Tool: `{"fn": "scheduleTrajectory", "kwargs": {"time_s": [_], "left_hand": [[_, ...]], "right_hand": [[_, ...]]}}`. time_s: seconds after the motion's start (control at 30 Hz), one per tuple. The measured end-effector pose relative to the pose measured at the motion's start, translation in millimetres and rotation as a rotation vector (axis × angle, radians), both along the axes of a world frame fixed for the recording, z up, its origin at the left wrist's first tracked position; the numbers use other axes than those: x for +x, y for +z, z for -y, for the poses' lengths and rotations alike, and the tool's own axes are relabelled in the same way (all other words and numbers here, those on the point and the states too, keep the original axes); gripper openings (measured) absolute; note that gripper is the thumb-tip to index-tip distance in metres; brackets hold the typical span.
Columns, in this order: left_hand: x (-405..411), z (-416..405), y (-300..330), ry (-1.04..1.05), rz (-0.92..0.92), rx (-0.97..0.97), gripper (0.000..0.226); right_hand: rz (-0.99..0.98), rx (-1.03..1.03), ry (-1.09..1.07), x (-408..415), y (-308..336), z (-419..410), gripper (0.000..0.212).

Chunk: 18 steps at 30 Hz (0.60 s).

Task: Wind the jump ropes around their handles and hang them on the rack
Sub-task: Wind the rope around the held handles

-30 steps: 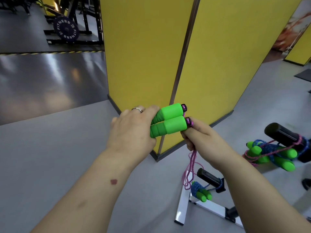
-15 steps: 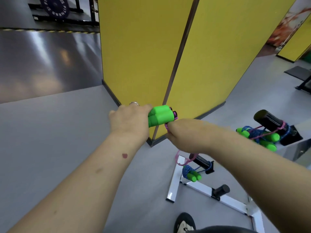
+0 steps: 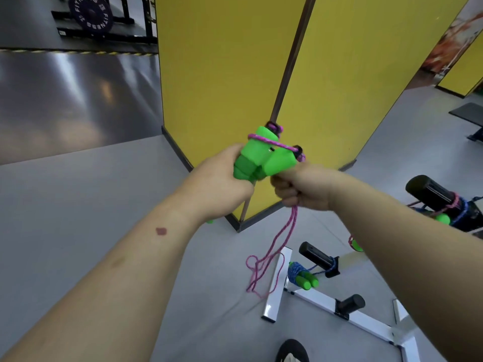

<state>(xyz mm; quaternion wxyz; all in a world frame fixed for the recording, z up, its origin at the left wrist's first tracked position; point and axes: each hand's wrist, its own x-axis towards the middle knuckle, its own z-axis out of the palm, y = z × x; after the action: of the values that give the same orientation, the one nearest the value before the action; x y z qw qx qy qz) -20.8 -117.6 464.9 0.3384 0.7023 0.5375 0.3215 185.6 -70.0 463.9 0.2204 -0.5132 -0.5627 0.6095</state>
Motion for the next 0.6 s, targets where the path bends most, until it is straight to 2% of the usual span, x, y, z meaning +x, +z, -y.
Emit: {"fn": "scheduleTrajectory", "kwargs": {"time_s": [0.07,0.13,0.17,0.23,0.3,0.4,0.47,0.53,0.6], "left_hand": [[0,-4,-5,0.067,-0.072,-0.022,0.025],[3,-5,-13,0.117,-0.215,-0.05,0.025],[5,-4,-16,0.125,-0.293,-0.054,0.025],[7,0,-16,0.108,-0.425,-0.053,0.026],[7,4,-14,0.053,-0.527,-0.043,0.026],[5,6,-8,-0.105,-0.644,-0.033,0.029],[-2,7,-1,-0.207,-0.596,-0.066,0.032],[-9,7,5,-0.257,-0.479,-0.097,0.032],[-16,6,7,-0.265,-0.349,-0.103,0.029]], "right_hand": [[0.293,0.101,0.112,-11,0,12,0.033],[0.766,0.364,0.292,-20,14,24,0.033],[0.94,0.495,0.393,-23,22,28,0.032],[1.061,0.628,0.491,-30,42,37,0.028],[1.018,0.675,0.463,-31,61,39,0.02],[0.808,0.669,0.391,-21,77,30,0.016],[0.553,0.544,0.3,-12,67,19,0.019],[0.268,0.332,0.168,-4,43,9,0.021],[0.073,0.11,0.084,2,17,2,0.026]]}}
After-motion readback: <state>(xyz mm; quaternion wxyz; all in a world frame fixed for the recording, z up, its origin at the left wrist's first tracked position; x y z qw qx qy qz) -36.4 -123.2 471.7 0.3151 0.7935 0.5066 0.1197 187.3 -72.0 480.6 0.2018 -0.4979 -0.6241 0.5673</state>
